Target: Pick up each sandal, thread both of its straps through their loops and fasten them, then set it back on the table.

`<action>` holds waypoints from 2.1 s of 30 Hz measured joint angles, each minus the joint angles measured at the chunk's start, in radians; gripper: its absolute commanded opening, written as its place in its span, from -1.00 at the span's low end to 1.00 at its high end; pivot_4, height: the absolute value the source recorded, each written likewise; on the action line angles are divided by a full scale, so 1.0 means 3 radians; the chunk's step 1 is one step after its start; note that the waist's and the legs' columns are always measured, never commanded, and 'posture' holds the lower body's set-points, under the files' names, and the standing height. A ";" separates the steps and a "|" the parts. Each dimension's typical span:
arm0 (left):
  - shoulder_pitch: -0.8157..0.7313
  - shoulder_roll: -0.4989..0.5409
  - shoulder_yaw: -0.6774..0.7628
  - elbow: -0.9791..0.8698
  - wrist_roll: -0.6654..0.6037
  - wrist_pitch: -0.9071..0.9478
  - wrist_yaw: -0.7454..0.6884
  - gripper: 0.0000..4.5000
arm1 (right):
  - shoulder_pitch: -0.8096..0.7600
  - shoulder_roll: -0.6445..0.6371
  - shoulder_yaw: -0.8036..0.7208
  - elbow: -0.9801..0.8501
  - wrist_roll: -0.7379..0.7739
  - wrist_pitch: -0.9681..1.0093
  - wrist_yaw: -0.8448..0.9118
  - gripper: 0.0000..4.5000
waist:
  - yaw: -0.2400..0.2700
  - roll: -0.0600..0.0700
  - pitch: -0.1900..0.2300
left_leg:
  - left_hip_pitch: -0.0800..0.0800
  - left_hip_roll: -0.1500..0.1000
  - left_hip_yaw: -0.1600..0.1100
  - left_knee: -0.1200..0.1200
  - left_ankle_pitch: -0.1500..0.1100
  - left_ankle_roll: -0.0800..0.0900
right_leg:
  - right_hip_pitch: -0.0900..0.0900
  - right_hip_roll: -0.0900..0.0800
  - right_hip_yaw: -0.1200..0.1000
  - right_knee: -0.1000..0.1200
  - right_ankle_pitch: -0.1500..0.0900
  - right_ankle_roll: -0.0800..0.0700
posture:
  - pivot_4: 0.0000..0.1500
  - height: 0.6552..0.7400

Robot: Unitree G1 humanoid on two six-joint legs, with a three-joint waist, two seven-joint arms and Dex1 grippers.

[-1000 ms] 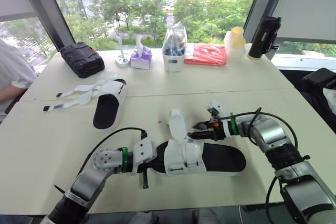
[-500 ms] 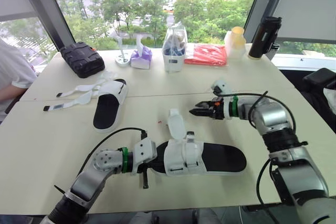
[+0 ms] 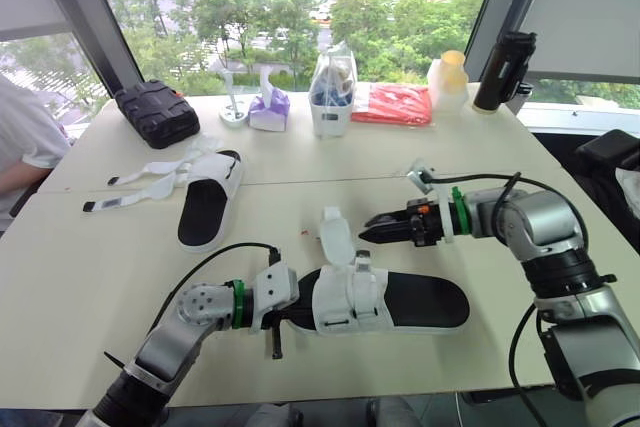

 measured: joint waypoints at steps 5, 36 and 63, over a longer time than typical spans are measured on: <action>-0.0005 0.0000 -0.0002 0.0004 0.0002 -0.0001 -0.0002 -1.00 | -0.0006 0.0214 0.0163 0.0179 -0.0033 -0.0114 -0.0002 0.15 | -0.0002 0.0000 0.0000 | 0.0000 0.0000 0.0000 0.0000 0.0000 0.0000 | 0.0000 0.0000 0.0000 0.0000 0.0000 0.0000 | 1.00 1.00; 0.0011 0.0005 -0.0002 -0.0014 0.0003 -0.0004 0.0019 -1.00 | -0.0882 0.1028 0.0184 0.1226 -0.0166 -0.0438 0.0069 0.97 | -0.0005 0.0002 0.0000 | 0.0001 -0.0003 -0.0003 0.0000 0.0000 -0.0001 | -0.0002 0.0000 0.0000 0.0002 0.0001 -0.0001 | 1.00 1.00; 0.0026 -0.0025 -0.0005 -0.0008 0.0013 -0.0032 0.0027 -1.00 | -0.0773 0.0769 -0.0108 0.0518 0.0145 -0.0005 0.0161 -0.97 | 0.0000 0.0003 0.0000 | -0.0004 -0.0006 -0.0006 0.0000 0.0000 0.0000 | -0.0004 -0.0005 -0.0002 0.0001 0.0001 -0.0001 | 1.00 1.00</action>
